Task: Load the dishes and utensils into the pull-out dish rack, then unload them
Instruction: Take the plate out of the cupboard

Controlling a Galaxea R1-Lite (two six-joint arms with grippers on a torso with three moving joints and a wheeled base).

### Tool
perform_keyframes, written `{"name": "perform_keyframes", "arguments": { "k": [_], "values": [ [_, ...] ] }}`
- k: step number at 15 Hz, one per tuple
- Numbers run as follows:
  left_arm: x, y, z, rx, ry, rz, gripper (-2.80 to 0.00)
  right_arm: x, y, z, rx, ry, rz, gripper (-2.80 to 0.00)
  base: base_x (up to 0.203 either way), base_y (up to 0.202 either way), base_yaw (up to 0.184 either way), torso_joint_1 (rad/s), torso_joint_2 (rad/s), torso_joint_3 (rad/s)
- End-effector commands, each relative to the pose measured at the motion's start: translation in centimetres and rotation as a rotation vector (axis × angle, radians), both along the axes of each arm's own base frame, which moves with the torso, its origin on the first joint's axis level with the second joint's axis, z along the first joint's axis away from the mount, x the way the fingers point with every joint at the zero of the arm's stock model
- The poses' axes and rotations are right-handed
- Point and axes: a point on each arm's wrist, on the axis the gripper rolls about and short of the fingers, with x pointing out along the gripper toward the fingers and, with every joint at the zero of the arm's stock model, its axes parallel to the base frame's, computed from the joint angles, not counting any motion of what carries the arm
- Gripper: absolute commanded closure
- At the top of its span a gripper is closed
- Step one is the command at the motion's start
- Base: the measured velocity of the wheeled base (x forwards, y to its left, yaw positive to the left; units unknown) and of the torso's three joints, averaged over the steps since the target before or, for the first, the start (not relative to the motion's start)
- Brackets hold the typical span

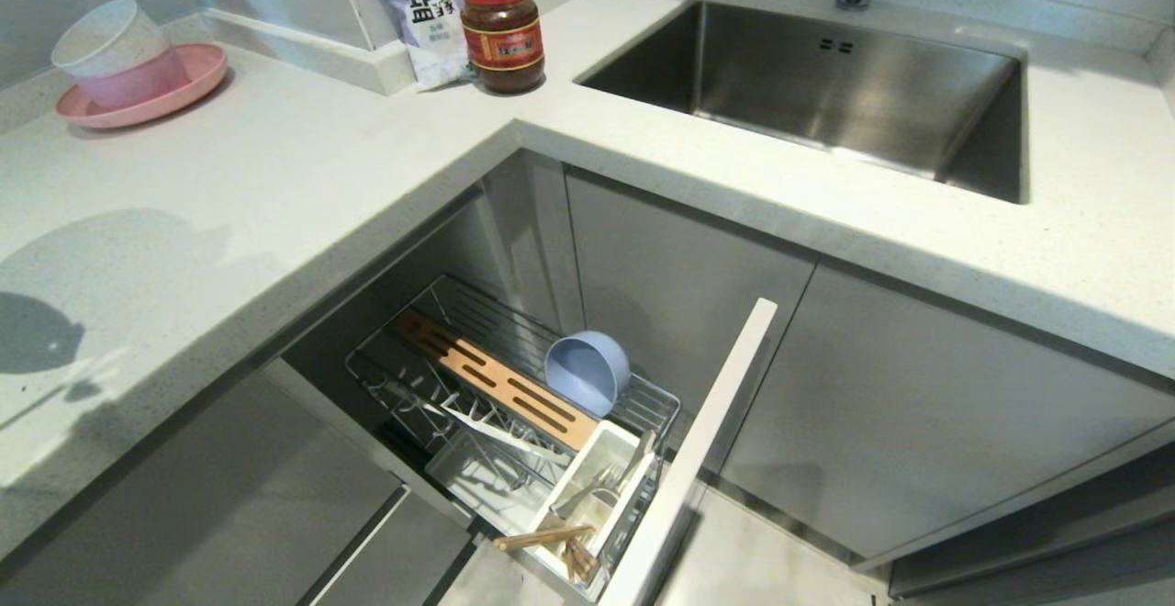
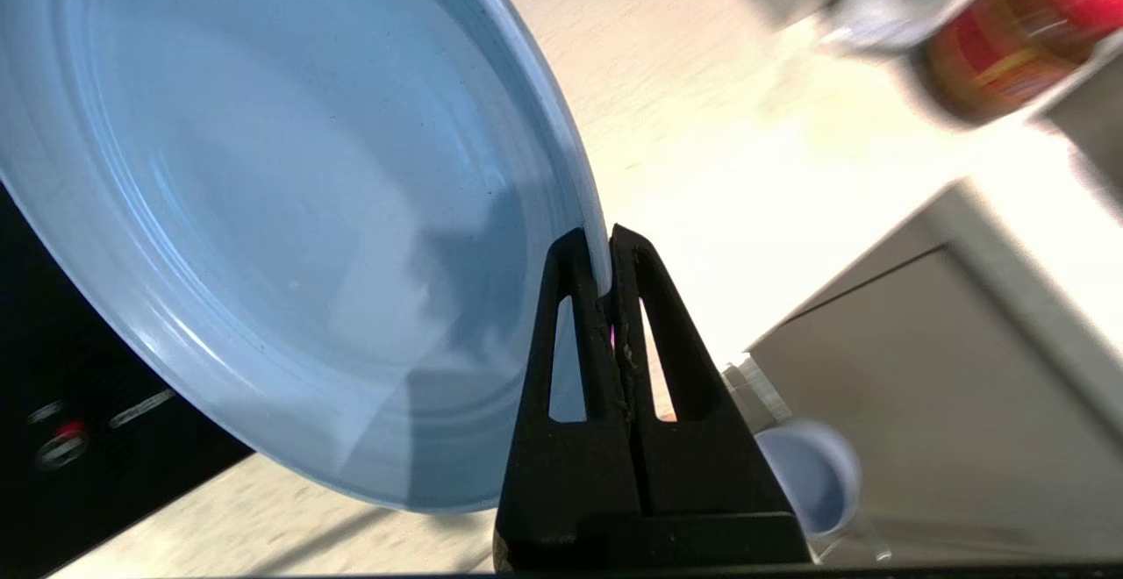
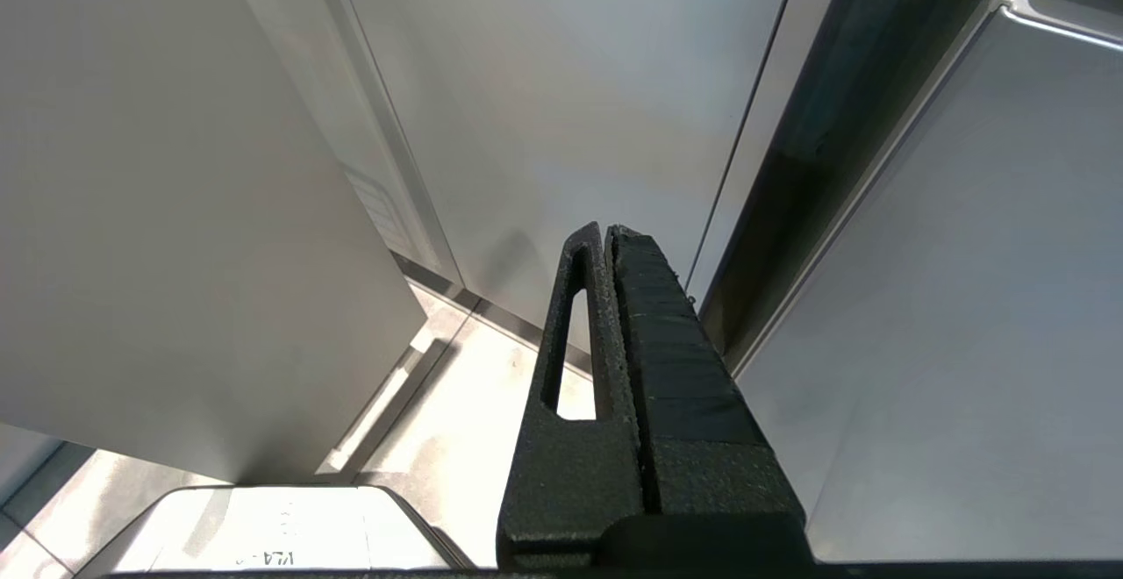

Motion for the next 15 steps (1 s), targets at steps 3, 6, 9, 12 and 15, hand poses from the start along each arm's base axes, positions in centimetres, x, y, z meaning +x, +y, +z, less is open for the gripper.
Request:
{"name": "perform_keyframes", "arguments": {
  "k": [3,6,9,12,15],
  "values": [
    [3.8,0.4,-0.1,-0.016,0.266,-0.013,0.00,0.0,0.0,0.0,0.000,-0.003,0.000,0.00,0.000,0.000,0.000,0.000,0.00,0.000],
    [6.3,0.4,-0.7,-0.029,0.374,-0.009,0.00,0.0,0.0,0.0,0.000,-0.003,0.001,0.00,0.000,0.000,0.000,0.000,0.00,0.000],
    [8.3,0.5,-1.4,0.092,0.455,-0.013,0.00,0.0,0.0,0.0,0.000,-0.003,0.001,0.00,0.000,0.000,0.000,0.000,0.00,0.000],
    [9.8,0.7,-2.1,0.169,0.518,0.045,0.00,0.0,0.0,0.0,0.000,-0.003,0.000,0.00,0.000,0.000,0.000,0.000,0.00,0.000],
    [11.2,0.4,-2.7,0.294,0.582,0.018,0.00,0.0,0.0,0.0,0.000,-0.003,-0.001,0.00,0.000,0.000,0.000,0.000,0.00,0.000]
  ]
}}
